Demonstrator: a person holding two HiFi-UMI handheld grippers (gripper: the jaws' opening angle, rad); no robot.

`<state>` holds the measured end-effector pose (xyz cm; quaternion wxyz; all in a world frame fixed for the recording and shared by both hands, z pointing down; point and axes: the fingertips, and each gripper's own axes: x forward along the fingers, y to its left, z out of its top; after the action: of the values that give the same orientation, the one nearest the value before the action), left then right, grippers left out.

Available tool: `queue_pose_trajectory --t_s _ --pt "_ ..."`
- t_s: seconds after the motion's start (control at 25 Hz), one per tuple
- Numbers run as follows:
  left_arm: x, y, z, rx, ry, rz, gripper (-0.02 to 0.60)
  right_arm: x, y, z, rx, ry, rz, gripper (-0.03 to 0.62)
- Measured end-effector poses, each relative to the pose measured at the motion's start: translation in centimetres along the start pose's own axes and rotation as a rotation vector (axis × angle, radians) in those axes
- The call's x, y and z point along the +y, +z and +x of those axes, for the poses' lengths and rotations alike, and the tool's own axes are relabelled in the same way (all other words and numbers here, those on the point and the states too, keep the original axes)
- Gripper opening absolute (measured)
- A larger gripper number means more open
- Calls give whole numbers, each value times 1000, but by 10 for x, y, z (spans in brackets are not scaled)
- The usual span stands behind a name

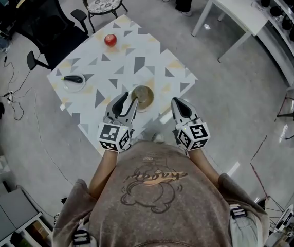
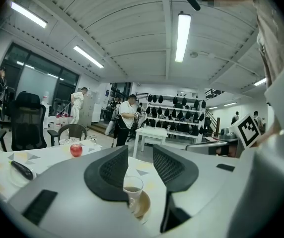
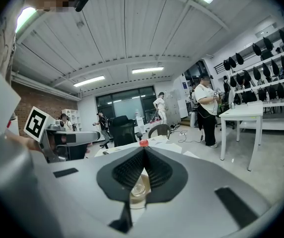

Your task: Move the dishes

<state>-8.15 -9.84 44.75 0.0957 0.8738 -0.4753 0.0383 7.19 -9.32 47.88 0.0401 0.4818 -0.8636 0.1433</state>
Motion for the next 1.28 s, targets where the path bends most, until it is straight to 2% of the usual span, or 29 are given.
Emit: queue_pose_trajectory --t_s 0.2,0.32,0.56,0.96,1.28 --pt "-1 -11 8 39 -27 19 273 -2 -3 1 10 1 2 3" --pt "-1 -20 15 58 -39 28 315 -4 -3 0 13 -2 3 3" --pt "4 -45 34 103 -38 68 341 -12 -3 -2 14 -17 4 3" --pt "14 -104 74 245 -66 123 342 -27 -4 -3 22 -48 14 3" --pt "21 -142 90 334 -70 132 342 -41 -4 -1 36 -75 20 3"
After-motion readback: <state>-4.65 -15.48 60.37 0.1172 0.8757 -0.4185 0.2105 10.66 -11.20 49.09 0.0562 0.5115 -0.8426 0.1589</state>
